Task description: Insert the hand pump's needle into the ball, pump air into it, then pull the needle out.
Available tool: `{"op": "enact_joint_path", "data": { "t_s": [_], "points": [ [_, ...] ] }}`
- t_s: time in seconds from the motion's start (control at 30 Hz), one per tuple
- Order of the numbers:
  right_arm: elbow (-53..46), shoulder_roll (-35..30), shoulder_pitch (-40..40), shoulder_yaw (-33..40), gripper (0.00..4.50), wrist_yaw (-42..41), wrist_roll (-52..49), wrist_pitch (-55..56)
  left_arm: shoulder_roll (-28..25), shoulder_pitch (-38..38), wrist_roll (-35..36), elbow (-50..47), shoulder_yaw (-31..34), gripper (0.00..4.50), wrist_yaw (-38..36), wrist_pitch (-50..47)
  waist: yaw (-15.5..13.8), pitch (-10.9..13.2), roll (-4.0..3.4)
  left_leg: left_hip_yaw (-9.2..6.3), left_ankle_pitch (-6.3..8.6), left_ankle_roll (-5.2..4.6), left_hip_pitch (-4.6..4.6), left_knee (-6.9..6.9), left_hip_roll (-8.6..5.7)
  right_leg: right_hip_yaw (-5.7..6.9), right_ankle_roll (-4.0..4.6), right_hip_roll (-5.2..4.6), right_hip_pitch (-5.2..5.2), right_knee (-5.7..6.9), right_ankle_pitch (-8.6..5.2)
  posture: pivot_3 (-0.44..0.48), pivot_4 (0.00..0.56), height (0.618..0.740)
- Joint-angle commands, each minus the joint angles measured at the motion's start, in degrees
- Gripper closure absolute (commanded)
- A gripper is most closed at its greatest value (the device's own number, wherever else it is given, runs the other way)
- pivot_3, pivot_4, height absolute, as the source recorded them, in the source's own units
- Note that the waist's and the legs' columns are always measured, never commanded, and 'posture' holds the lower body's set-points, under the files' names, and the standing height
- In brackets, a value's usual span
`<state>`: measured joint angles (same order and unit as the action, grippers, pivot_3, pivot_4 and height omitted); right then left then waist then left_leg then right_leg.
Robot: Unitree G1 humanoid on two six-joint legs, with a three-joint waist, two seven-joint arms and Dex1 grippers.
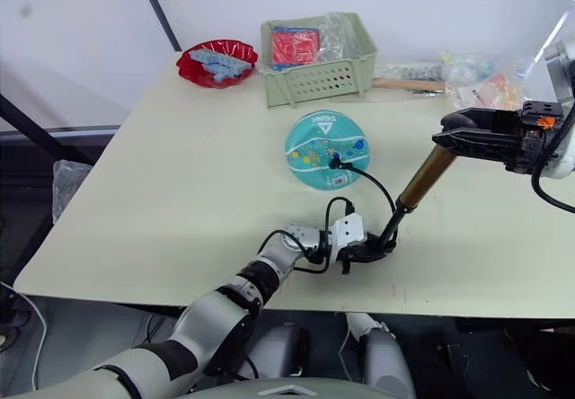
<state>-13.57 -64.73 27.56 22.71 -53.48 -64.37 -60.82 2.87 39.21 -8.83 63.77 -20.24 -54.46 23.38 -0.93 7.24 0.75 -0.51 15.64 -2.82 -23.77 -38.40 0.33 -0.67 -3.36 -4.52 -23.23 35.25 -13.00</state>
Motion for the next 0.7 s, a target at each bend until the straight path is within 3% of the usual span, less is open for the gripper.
{"op": "enact_joint_path", "data": {
  "t_s": [0.03,0.3,0.57,0.7],
  "points": [
    [-3.35,1.50,-2.19,1.64,2.42,0.67,2.24,3.22,-1.96,-2.90,-3.38,5.44,-1.61,3.38,1.00,-3.09,0.02,-0.01,0.00,0.00,0.00,0.00,0.02,0.00,0.00,-0.01,0.00,0.00,0.00,0.03,0.00,0.000,0.150,0.738],
    [-5.90,7.05,-9.70,-2.62,2.42,1.29,7.43,9.19,-1.93,-2.97,-3.52,5.42,-1.79,3.38,1.27,-2.91,0.10,-0.33,0.31,0.00,0.00,0.00,0.10,-0.03,0.00,-0.01,0.00,0.03,0.05,0.11,0.00,0.000,0.150,0.738],
    [-4.93,14.10,-19.18,-13.86,2.42,-0.39,19.83,21.29,-1.83,-3.26,-3.32,5.35,-1.42,3.38,1.88,-2.54,0.14,-0.69,0.56,0.00,0.00,0.00,0.25,-0.05,0.01,-0.02,0.01,0.06,0.15,0.18,-0.01,0.000,0.150,0.738],
    [-2.91,17.56,-21.37,-18.00,2.42,-0.47,24.70,26.58,-1.85,-3.23,-3.31,5.29,-1.37,3.38,1.98,-2.42,0.23,-0.69,0.60,0.00,0.00,0.01,0.80,0.05,0.01,-0.03,0.03,0.07,0.62,0.13,-0.03,0.000,0.150,0.738]
  ]
}}
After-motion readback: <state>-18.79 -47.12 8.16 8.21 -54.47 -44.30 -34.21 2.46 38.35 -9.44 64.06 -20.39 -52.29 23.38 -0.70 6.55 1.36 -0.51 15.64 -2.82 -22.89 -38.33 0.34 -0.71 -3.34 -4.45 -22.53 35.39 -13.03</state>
